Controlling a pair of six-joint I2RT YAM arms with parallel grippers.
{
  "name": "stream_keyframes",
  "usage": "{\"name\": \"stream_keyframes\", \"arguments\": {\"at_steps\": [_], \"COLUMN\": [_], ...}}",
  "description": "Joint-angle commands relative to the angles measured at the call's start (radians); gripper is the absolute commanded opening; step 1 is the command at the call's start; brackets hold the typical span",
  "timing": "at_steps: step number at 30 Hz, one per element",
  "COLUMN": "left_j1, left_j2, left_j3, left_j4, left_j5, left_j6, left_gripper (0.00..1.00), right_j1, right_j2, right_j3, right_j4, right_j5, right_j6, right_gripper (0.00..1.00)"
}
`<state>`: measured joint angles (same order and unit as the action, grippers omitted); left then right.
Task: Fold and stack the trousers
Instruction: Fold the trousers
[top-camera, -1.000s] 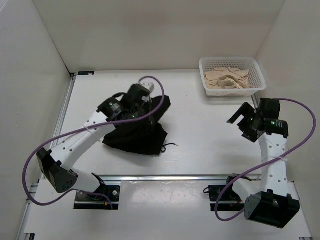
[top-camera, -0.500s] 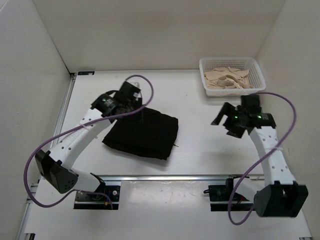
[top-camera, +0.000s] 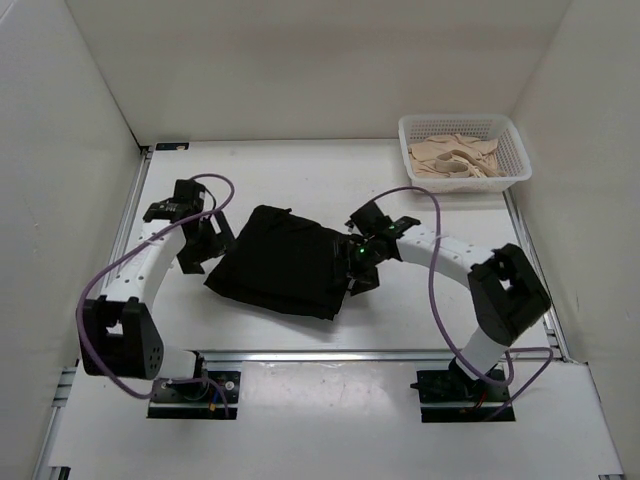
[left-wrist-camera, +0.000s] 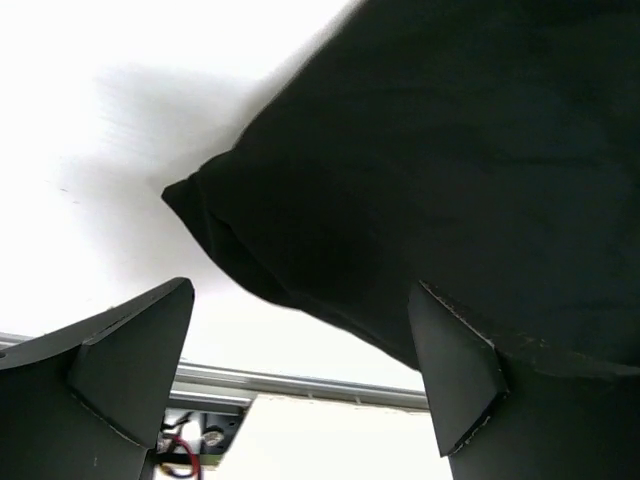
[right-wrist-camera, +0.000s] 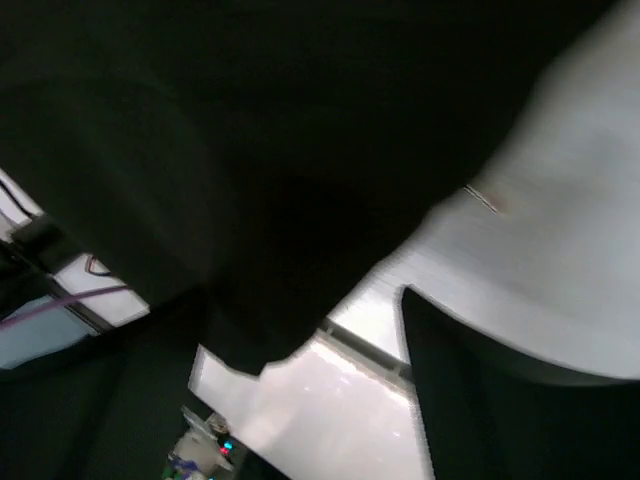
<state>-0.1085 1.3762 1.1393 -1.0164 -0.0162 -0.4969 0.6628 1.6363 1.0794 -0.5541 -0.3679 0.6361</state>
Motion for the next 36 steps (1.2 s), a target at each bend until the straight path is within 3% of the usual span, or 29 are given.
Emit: {"name": "stream_keyframes", "arguments": {"at_steps": [1,2,3,5,6,7,9,10,16,18,19,20,21,22,23,25,26,27,28,29,30,31,32,33,36], "left_j1": [0.091,0.092,0.101,0.101,0.110,0.110,0.110,0.101,0.010,-0.020,-0.020,-0.029,-0.030,-0.030,-0.030,-0.030,-0.030,-0.030,-0.030,-0.030,-0.030,-0.030,-0.030,-0.030,-0.030], "left_j2": [0.043,0.055,0.079,0.102,0.116,0.139,0.149,0.158,-0.004,-0.115,-0.152,-0.187,-0.245,-0.267,-0.284,-0.293,-0.293,-0.263,-0.243,-0.220,-0.166,-0.135,-0.105,-0.074,0.105], "left_j3": [-0.101,-0.121,-0.130,-0.142,-0.157,-0.168,-0.193,-0.219,-0.332,-0.392,-0.407,-0.408,-0.380,-0.344,-0.234,-0.103,0.013,0.055,0.091,0.120,0.160,0.174,0.184,0.200,0.244], "left_j4": [0.099,0.113,0.113,0.137,0.151,0.160,0.171,0.180,0.190,0.177,0.165,0.139,0.103,0.013,-0.035,-0.140,-0.152,-0.152,-0.133,-0.092,-0.067,-0.041,-0.010,0.049,0.133], "left_j5": [0.148,0.162,0.179,0.205,0.225,0.243,0.257,0.271,0.317,0.354,0.354,0.354,0.332,0.305,0.236,0.159,0.106,0.088,0.079,0.079,0.047,0.047,0.047,0.047,0.070], "left_j6": [0.004,-0.009,-0.009,-0.022,-0.031,-0.031,-0.040,-0.052,-0.166,-0.213,-0.222,-0.223,-0.212,-0.201,-0.171,-0.143,-0.117,-0.102,-0.083,-0.069,-0.069,-0.069,-0.069,-0.080,-0.089], "left_gripper": [1.00,1.00,1.00,0.97,0.82,0.72,0.40,0.11,0.10,0.10,0.10,0.15,0.24,0.47,0.61,0.84,1.00,1.00,1.00,0.78,0.55,0.32,0.19,0.10,0.10], "right_j1": [0.093,0.110,0.122,0.144,0.153,0.153,0.153,0.129,0.050,0.061,0.061,0.061,0.070,0.070,0.070,0.080,0.089,0.089,0.089,0.089,0.089,0.089,0.089,0.089,0.089], "right_j2": [0.057,0.074,0.086,0.096,0.096,0.085,0.073,0.073,0.014,0.005,0.005,-0.006,-0.015,-0.026,-0.058,-0.110,-0.124,-0.134,-0.135,-0.135,-0.121,-0.068,-0.034,0.038,0.179], "right_j3": [0.043,0.056,0.066,0.082,0.096,0.109,0.128,0.140,0.140,0.131,0.131,0.119,0.119,0.119,0.119,0.158,0.203,0.227,0.252,0.301,0.330,0.370,0.414,0.497,0.579], "right_j4": [0.105,0.105,0.096,0.070,0.053,0.036,-0.036,-0.061,-0.187,-0.217,-0.239,-0.239,-0.250,-0.260,-0.260,-0.286,-0.287,-0.287,-0.287,-0.255,-0.239,-0.230,-0.230,-0.230,-0.190], "right_j5": [-0.056,-0.055,-0.040,0.000,0.026,0.056,0.139,0.168,0.346,0.456,0.478,0.491,0.503,0.517,0.543,0.578,0.598,0.624,0.624,0.624,0.624,0.609,0.562,0.540,0.438], "right_j6": [0.063,0.063,0.063,0.072,0.073,0.062,0.019,0.002,-0.122,-0.133,-0.142,-0.142,-0.142,-0.142,-0.133,-0.119,-0.104,-0.093,-0.093,-0.093,-0.093,-0.093,-0.102,-0.111,-0.111], "right_gripper": [0.73,0.64,0.41,0.18,0.06,0.02,0.00,0.00,0.00,0.16,0.30,0.65,0.79,0.86,0.93,0.94,0.95,0.94,0.89,0.78,0.44,0.27,0.16,0.05,0.01]}}
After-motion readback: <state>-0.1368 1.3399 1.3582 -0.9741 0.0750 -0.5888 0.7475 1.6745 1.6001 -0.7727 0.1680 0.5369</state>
